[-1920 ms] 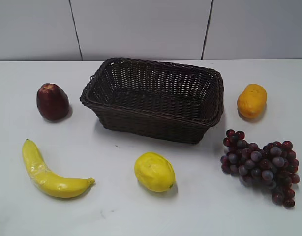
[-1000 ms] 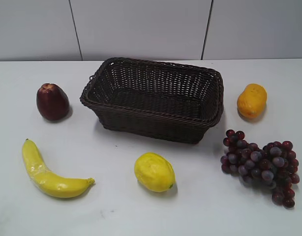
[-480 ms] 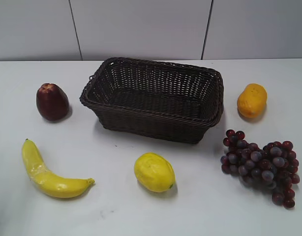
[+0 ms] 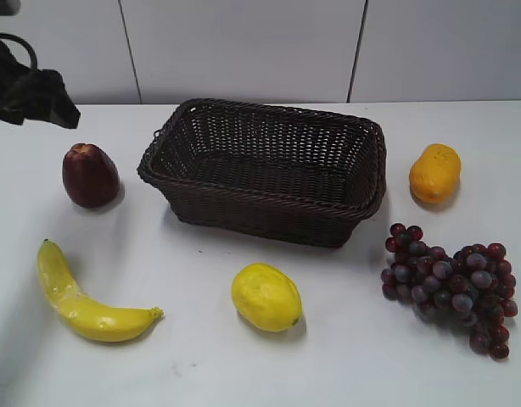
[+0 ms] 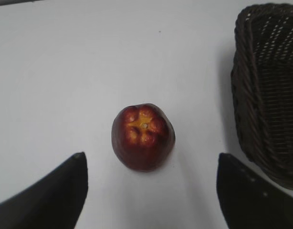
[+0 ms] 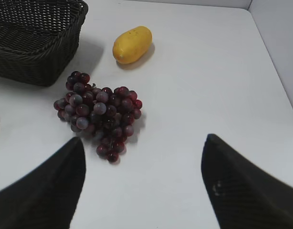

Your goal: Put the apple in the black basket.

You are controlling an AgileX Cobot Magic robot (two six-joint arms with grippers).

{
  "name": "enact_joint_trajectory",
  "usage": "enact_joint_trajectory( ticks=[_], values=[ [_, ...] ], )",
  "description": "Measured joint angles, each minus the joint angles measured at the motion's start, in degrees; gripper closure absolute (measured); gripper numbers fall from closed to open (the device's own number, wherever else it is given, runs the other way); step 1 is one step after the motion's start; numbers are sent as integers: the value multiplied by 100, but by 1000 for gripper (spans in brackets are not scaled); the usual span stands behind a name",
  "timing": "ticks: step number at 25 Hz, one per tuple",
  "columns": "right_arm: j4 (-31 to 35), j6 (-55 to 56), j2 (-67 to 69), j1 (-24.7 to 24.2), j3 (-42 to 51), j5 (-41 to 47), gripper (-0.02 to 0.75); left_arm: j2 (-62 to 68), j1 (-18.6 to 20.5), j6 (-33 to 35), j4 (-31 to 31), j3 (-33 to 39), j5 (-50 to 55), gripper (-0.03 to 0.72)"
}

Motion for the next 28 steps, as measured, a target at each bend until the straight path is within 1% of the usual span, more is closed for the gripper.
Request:
enact_joint_trajectory(
  ticks=[3, 7, 10, 13, 16, 19, 22, 25, 28],
  values=[
    [0, 0, 0, 0, 0, 0, 167, 737, -25, 6, 29, -387, 24, 34],
    [0, 0, 0, 0, 0, 0, 167, 1398, -48, 6, 29, -894, 87, 19],
    [0, 5, 0, 0, 0, 0, 167, 1787, -55, 6, 29, -1155, 144, 20],
    [0, 5, 0, 0, 0, 0, 167, 2035, -55, 6, 40, -1217, 263, 39],
    [0, 0, 0, 0, 0, 0, 167, 2081, -55, 6, 60, -1241, 302, 90],
    [0, 0, 0, 0, 0, 0, 167, 2075, -63, 6, 130, -1261, 349, 90],
    [0, 0, 0, 0, 0, 0, 167, 1936, -67, 6, 249, -1306, 619, 90],
    [0, 0, 0, 0, 0, 0, 167, 1627, -74, 6, 273, -1635, 1054, 90],
    [0, 0, 0, 0, 0, 0, 167, 1348, -221, 6, 252, -2296, 1580, 90]
  ],
)
